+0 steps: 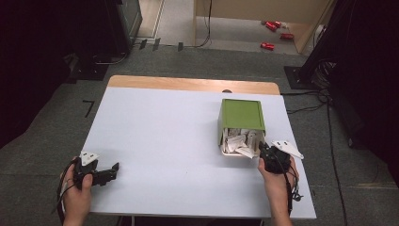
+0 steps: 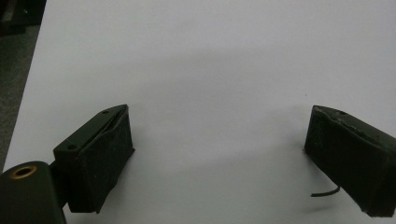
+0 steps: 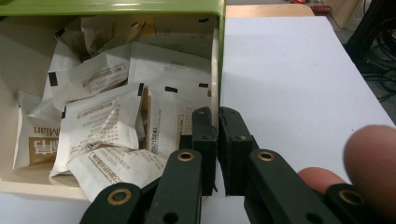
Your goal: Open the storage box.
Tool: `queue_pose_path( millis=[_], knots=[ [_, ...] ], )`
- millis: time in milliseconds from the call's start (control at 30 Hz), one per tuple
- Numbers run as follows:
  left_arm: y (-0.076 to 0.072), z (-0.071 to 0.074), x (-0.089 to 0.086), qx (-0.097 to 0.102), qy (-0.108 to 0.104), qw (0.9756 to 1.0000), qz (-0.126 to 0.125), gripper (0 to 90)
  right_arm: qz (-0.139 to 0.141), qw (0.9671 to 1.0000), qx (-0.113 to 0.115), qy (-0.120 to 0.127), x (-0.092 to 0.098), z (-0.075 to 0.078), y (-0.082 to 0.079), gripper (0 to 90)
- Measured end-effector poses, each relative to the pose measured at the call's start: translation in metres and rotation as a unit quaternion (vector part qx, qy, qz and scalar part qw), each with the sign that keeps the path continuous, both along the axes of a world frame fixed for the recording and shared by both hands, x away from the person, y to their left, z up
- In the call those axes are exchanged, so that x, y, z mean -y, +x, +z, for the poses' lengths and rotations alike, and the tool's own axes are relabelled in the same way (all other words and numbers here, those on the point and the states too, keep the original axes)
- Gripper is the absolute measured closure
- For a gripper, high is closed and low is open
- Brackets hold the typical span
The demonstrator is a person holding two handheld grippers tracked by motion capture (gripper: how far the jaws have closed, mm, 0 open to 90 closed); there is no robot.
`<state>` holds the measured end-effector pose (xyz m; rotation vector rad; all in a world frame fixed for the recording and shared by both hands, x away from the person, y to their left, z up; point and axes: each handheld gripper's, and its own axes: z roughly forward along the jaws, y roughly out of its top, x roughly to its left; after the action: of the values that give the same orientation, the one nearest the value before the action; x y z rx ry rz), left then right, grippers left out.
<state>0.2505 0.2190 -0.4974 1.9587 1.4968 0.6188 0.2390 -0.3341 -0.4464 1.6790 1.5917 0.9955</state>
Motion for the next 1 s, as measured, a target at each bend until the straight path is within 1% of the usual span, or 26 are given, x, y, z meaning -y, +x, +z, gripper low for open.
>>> queue_pose_path(
  millis=[33,67,100,133,400,733,833,933,967,1000],
  knots=[
    [0.0,0.0,0.0,0.0,0.0,1.0,0.0,8.1,0.0,1.0,0.0,0.0,0.0,0.0,0.0,87.1],
    [0.0,0.0,0.0,0.0,0.0,1.0,0.0,8.1,0.002,0.9999,-0.002,0.011,0.001,0.001,-0.003,89.2],
    [0.0,0.0,0.0,0.0,0.0,1.0,0.0,8.1,0.002,0.9999,-0.002,0.011,0.001,0.001,-0.003,89.2],
    [0.0,0.0,0.0,0.0,0.0,1.0,0.0,8.1,0.003,1.0,-0.005,0.007,0.0,0.002,-0.007,89.3],
    [0.0,0.0,0.0,0.0,0.0,1.0,0.0,8.1,0.004,1.0,-0.006,0.002,-0.001,0.002,-0.018,89.7],
    [0.0,0.0,0.0,0.0,0.0,1.0,0.0,8.1,0.012,0.9999,-0.011,0.005,0.001,0.003,-0.038,89.8],
    [0.0,0.0,0.0,0.0,0.0,1.0,0.0,8.1,0.012,0.9998,-0.012,0.004,0.001,0.003,-0.041,89.8],
    [0.0,0.0,0.0,0.0,0.0,1.0,0.0,8.1,0.011,0.9998,-0.017,0.006,0.0,0.004,-0.048,89.8],
    [0.0,0.0,0.0,0.0,0.0,1.0,0.0,8.1,0.011,0.9998,-0.017,0.006,0.0,0.004,-0.048,89.8],
    [0.0,0.0,0.0,0.0,0.0,1.0,0.0,8.2,0.011,0.9998,-0.019,0.004,0.0,0.005,-0.052,89.9]
  ],
)
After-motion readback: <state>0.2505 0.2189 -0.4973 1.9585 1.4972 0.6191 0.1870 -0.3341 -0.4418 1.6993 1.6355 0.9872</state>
